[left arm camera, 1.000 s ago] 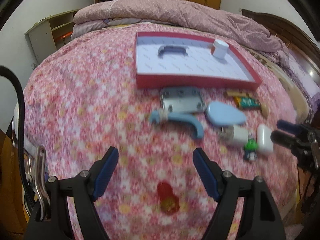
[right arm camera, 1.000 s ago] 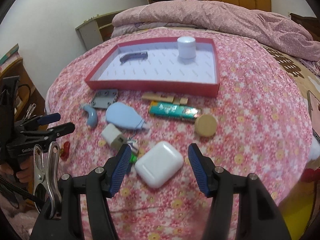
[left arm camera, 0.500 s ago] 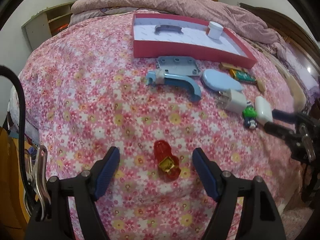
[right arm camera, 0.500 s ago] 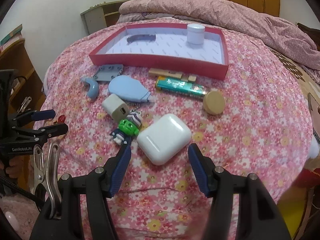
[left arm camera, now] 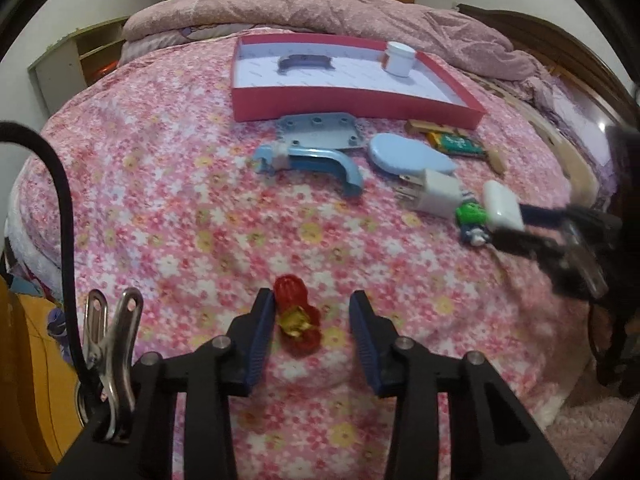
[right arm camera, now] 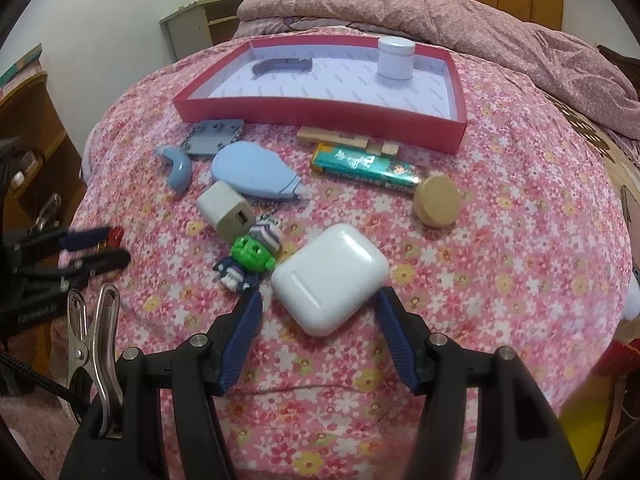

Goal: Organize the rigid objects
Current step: 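Grasp the red toy figure with left gripper while right grasps the white earbud case, then carry the red toy and white earbud case over the red tray, then release the earbud case with right gripper while left releases the red toy in the tray, then move left gripper to the light blue hook while right approaches the blue tape dispenser, then grasp the light blue hook with left gripper while right grasps the blue tape dispenser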

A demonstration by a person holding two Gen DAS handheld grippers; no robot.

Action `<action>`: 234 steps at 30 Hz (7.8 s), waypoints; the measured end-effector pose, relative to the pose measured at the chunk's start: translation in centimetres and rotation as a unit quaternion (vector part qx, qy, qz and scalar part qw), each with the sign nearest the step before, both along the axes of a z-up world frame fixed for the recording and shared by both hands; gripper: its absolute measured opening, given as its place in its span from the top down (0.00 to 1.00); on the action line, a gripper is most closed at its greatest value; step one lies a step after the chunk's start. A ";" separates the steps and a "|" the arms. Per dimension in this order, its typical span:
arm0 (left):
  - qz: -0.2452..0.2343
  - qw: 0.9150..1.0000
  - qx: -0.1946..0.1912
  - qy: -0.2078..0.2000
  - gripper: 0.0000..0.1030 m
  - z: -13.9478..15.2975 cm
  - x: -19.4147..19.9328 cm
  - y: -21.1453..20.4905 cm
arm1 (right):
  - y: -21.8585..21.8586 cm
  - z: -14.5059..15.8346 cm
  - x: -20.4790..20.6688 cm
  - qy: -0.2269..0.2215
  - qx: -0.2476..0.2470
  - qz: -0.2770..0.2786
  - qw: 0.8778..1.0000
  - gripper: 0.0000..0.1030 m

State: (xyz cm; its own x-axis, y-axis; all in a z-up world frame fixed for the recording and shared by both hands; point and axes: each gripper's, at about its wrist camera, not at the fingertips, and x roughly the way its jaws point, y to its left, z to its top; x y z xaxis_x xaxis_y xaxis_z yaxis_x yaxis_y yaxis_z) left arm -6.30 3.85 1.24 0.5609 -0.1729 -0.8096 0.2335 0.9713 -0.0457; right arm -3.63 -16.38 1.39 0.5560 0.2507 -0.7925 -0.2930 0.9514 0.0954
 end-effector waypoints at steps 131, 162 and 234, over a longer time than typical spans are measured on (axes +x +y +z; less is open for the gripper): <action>0.031 0.999 0.018 -0.039 0.43 4.4 18.6 -6.0 | -2.2 4.5 13.2 -0.092 0.041 -0.045 0.994 0.31; 0.052 0.997 -0.006 -0.058 0.42 6.4 11.4 -2.2 | -2.3 4.9 6.7 -0.084 0.072 -0.041 0.993 0.31; -0.066 0.992 0.008 -0.107 0.48 0.3 8.3 -1.6 | 3.8 2.3 6.4 -0.028 0.057 0.020 0.998 0.31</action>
State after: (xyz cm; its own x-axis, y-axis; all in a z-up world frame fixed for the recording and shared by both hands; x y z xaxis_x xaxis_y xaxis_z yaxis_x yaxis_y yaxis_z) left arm 2.05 2.28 1.56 0.6940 -0.2446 -0.6771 0.3611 0.9319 0.0334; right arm 2.72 -12.59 3.66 0.5861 0.3596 -0.7260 -0.3375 0.9230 0.1847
